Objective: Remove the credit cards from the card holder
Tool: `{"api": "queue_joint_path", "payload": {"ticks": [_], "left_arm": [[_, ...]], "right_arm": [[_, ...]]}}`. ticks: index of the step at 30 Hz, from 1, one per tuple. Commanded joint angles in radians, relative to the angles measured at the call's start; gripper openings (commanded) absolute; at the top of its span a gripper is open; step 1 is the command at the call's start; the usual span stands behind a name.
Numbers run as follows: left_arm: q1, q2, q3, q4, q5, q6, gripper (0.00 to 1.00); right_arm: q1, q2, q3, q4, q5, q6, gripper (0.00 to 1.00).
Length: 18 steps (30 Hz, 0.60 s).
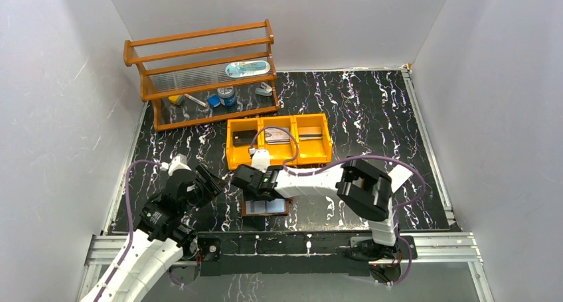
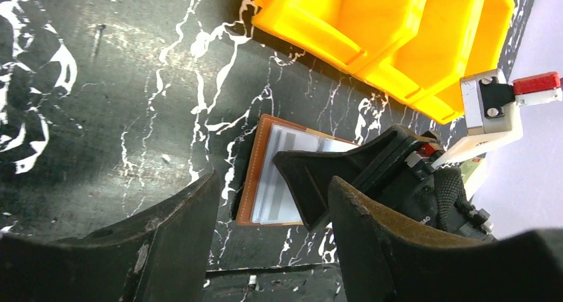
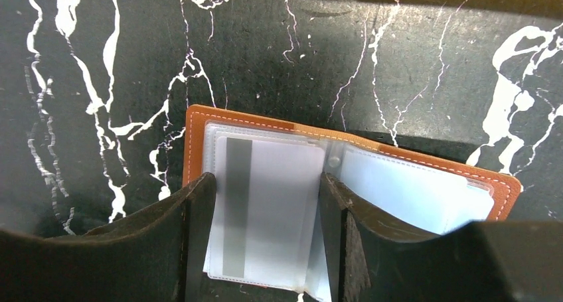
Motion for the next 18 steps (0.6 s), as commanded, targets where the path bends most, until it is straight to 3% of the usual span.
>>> {"api": "queue_joint_path", "payload": {"ticks": [1, 5, 13, 18], "left_arm": [[-0.002, 0.051, 0.001, 0.066, 0.087, 0.042, 0.60], [-0.002, 0.110, -0.026, 0.133, 0.175, 0.073, 0.61], [-0.002, 0.258, -0.114, 0.404, 0.483, 0.132, 0.60], [-0.003, 0.374, -0.135, 0.443, 0.538, 0.151, 0.58]], "right_arm": [[-0.051, -0.050, -0.179, 0.185, -0.194, 0.004, 0.61], [-0.085, -0.105, -0.292, 0.312, -0.267, 0.041, 0.60], [-0.130, -0.138, -0.396, 0.444, -0.360, 0.076, 0.60], [-0.143, -0.146, -0.422, 0.471, -0.379, 0.088, 0.60]]}}
